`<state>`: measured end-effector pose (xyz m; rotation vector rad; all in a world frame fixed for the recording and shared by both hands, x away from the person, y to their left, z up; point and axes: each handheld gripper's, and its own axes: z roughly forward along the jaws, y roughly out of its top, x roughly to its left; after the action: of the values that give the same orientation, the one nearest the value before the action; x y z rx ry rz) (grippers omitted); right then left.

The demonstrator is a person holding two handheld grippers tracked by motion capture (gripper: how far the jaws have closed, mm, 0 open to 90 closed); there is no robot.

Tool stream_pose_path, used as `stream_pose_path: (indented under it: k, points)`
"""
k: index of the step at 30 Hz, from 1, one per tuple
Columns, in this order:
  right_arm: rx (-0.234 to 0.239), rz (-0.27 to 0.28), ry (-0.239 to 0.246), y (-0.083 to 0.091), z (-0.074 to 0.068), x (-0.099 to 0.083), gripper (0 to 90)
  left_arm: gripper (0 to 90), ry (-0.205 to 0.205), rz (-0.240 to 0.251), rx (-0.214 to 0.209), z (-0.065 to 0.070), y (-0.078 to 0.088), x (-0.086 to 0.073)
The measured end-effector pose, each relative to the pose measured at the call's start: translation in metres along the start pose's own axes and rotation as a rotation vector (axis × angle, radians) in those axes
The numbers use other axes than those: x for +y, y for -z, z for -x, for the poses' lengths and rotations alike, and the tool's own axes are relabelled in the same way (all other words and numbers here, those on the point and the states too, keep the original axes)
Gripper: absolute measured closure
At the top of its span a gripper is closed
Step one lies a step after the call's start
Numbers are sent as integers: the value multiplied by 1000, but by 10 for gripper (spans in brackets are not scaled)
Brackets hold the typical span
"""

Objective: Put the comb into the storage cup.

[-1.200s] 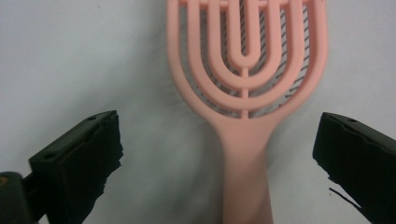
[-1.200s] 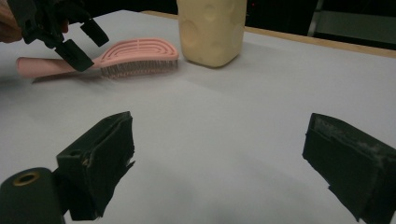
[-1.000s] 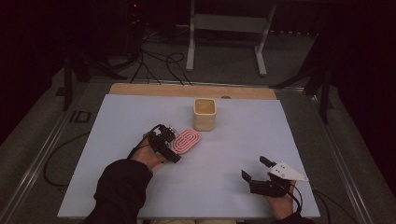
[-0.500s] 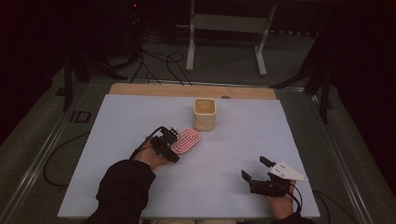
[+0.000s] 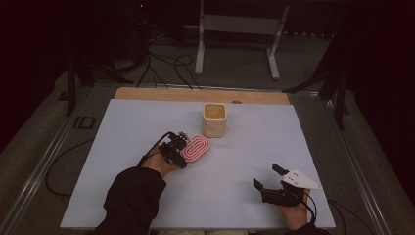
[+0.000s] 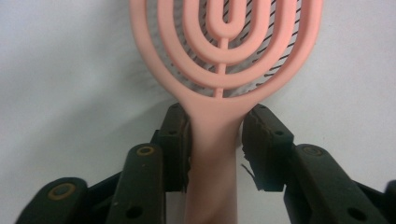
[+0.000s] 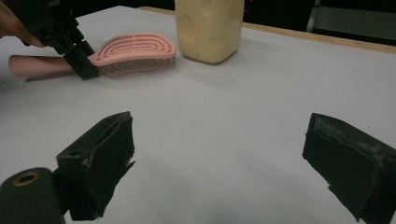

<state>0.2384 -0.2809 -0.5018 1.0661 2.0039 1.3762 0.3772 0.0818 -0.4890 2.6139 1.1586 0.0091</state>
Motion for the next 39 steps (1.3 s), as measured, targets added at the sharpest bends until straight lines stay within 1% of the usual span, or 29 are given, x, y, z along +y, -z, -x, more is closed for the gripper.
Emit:
stream_pose_path:
  k: [9,12,18,24,29,32,36,39]
  points:
    - [0,-4,-1,0,0,0,87,673,-8,-4,1,0,0,-1]
    - [0,-6,-2,0,0,0,87,685,-17,-11,5,0,1,-1]
    - [0,-6,-1,0,0,0,87,704,-22,1,9,2,1,-2]
    - [-2,-7,-1,0,1,0,87,710,-22,14,4,3,4,-3]
    - [0,-7,-1,0,0,0,87,713,-26,32,2,4,8,-5]
    - [1,-6,-2,0,0,0,87,713,-23,53,1,5,10,-7]
    - [0,-6,-2,0,1,0,87,715,-24,83,-16,5,15,-10]
    - [1,-7,0,0,1,0,86,716,-25,101,-19,6,19,-13]
